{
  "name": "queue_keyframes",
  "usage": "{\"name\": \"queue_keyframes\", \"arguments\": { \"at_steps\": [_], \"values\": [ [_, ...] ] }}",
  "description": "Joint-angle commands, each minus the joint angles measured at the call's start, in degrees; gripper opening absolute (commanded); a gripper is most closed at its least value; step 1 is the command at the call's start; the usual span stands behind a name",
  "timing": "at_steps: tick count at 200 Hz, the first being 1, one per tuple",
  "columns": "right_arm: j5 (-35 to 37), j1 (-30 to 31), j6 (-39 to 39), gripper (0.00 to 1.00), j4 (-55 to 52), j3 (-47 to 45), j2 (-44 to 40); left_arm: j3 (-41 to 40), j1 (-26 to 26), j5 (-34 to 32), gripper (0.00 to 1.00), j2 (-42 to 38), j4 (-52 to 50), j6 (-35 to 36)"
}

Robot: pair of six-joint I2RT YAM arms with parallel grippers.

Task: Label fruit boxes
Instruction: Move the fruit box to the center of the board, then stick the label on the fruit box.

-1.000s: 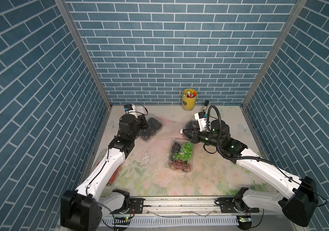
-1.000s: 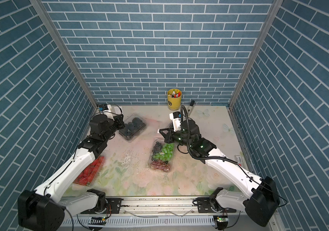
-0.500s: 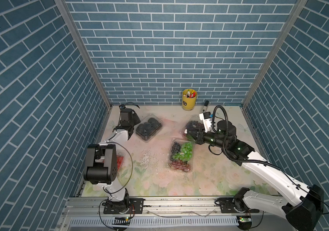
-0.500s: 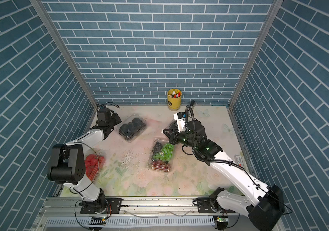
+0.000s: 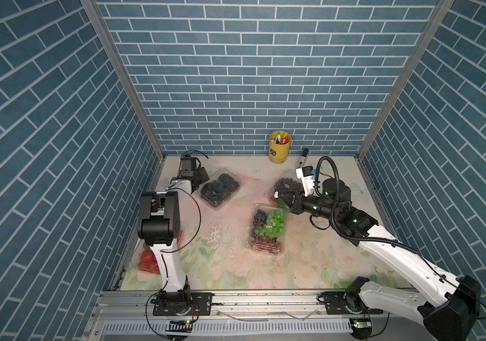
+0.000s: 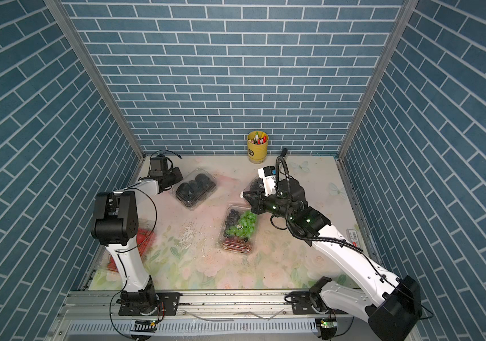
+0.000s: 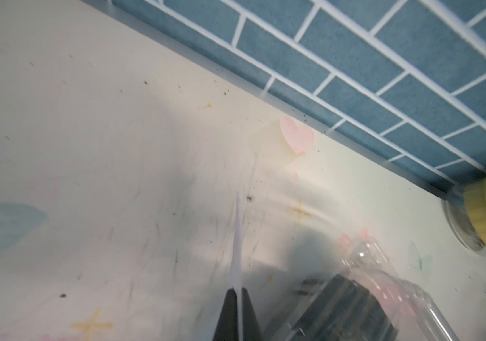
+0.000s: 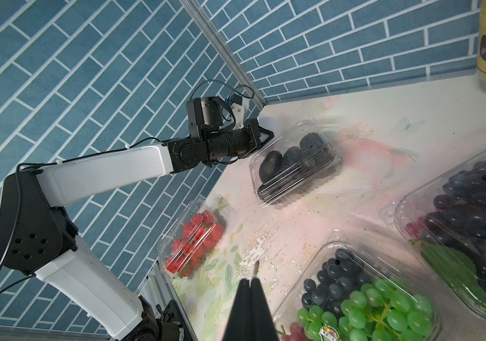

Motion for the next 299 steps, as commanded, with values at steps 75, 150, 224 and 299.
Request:
{"name": "queue_keyframes", "arguments": {
  "at_steps": [75,150,224,299],
  "values": [
    [2.0,-0.4,-5.9,0.00,-6.6,5.0,4.3,-20.8,-9.9,4.8,0.00,-10.4,16.9,-8.5],
    [6.1,-0.2,-8.8,0.00,-13.9,18.7,20.5,-28.2,-12.6,-5.0,0.00,-19.1,17.1,-9.4],
    [12.0,1.2,-10.7,0.00,-22.1,40.7,42.3,-33.1,-12.7,-8.1,0.00,-41.7,3.1,-9.5],
    [18.7,3.8,-12.6,0.00,-34.3,62.1,60.9,-40.4,-13.0,-9.2,0.00,-59.9,-0.2,-8.7]
  ]
}}
